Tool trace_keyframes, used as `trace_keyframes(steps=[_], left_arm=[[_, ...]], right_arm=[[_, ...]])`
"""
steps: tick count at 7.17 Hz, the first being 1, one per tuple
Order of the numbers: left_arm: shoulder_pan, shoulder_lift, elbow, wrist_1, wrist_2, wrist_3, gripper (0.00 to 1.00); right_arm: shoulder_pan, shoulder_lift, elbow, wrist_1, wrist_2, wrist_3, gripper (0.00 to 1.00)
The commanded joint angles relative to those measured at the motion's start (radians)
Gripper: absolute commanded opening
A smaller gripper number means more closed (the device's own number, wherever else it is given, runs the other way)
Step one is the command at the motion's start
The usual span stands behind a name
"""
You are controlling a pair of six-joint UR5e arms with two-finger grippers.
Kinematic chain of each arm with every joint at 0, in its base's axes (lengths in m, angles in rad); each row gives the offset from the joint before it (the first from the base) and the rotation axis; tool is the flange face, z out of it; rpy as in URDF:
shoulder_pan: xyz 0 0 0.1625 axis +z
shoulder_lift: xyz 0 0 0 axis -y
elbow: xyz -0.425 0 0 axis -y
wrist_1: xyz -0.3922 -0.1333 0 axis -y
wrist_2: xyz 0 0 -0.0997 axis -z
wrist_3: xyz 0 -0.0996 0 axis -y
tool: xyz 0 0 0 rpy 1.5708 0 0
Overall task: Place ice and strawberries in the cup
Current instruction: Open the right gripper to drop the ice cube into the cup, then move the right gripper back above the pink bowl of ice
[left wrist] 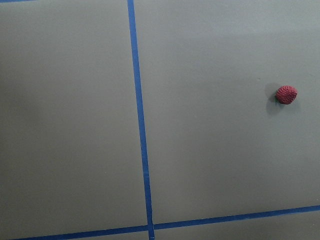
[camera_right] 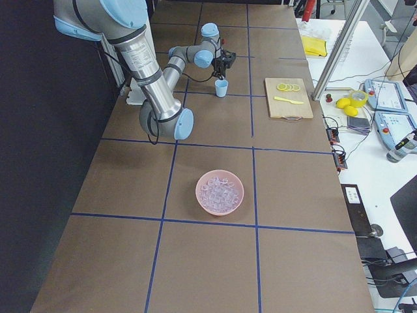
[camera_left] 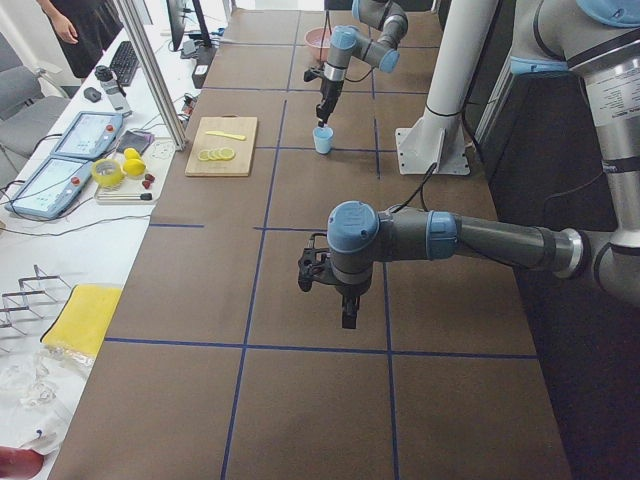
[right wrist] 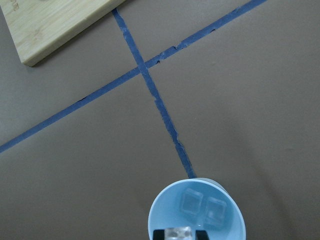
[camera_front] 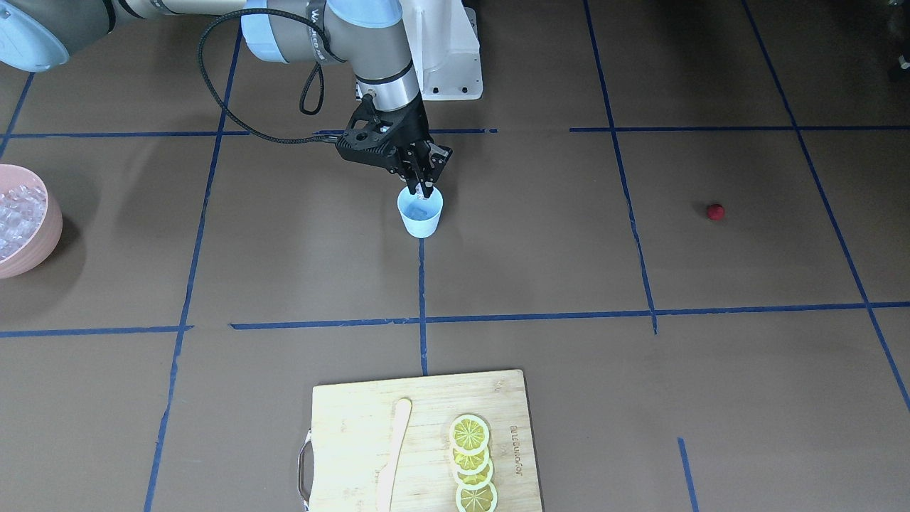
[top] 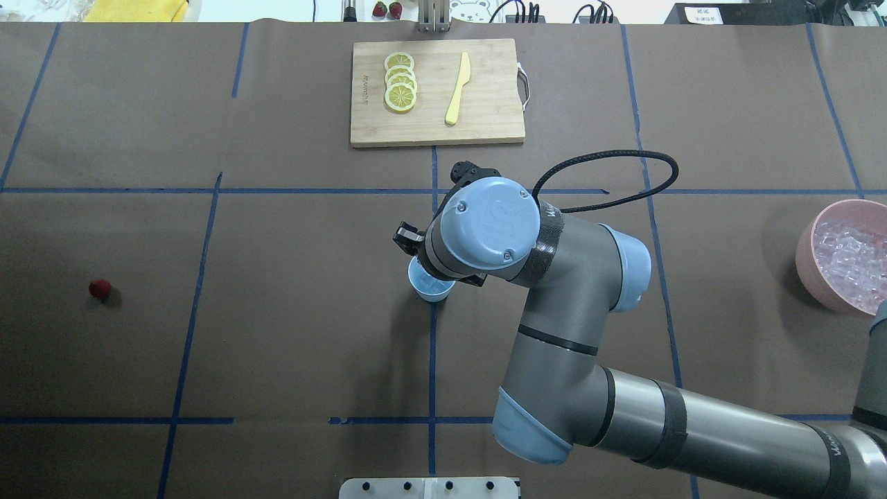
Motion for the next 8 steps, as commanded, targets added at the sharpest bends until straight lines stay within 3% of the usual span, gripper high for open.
trace_keyframes(steps=[1, 4, 5, 6, 8], left_arm=[[-0.001, -0.002, 0.0, -0.001, 0.0, 0.0, 1.0], [0.0, -0.002, 0.0, -0.004, 0.0, -0.011, 1.0], [0.002, -0.008, -0.002, -0.02, -0.003, -0.009, 1.0], [0.005, -0.009, -0.002, -0.071, -0.011, -0.038, 1.0], [0.118, -0.014, -0.002, -0.21, -0.04, -0.234, 1.0]], right_arm=[[-0.004, -0.004, 0.001, 0.0, -0.004, 0.0, 0.69], [0.005, -0.016, 0.053, -0.008, 0.001, -0.002, 0.69], [0.037, -0.086, 0.146, -0.032, 0.026, -0.002, 0.8], [0.103, -0.177, 0.253, -0.088, 0.124, -0.022, 0.99], [0.285, -0.374, 0.411, -0.097, 0.336, -0.203, 0.99]])
